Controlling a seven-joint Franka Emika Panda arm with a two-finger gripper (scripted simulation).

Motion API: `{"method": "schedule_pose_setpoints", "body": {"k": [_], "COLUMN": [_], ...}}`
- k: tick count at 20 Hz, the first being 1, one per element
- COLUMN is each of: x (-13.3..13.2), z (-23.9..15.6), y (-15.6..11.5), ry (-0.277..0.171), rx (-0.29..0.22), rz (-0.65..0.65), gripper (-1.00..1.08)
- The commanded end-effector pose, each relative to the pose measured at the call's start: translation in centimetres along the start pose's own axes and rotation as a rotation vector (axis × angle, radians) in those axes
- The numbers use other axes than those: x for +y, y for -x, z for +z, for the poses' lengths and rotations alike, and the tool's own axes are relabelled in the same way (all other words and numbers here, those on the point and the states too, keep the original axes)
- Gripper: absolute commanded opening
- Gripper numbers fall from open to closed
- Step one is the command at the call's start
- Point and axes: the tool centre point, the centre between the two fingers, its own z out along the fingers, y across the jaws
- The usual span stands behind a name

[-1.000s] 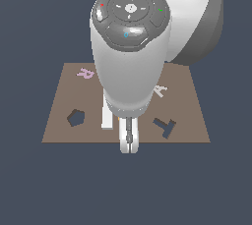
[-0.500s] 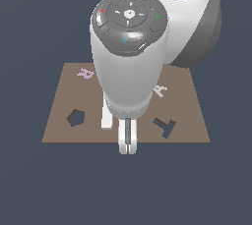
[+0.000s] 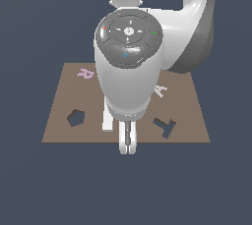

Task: Insert a designated object into the corresponding slot on a board.

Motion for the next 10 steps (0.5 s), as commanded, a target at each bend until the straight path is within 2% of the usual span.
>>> {"method": "schedule_pose_setpoints", "body": {"k": [1, 10], "x": [0.02, -0.01], "z": [0.07, -0.39], "y": [0.01, -0.02], "ry": [0.001, 0.0], "rx": [0.0, 0.0], "rz": [0.0, 0.0], "gripper": [-1.0, -1.0]}}
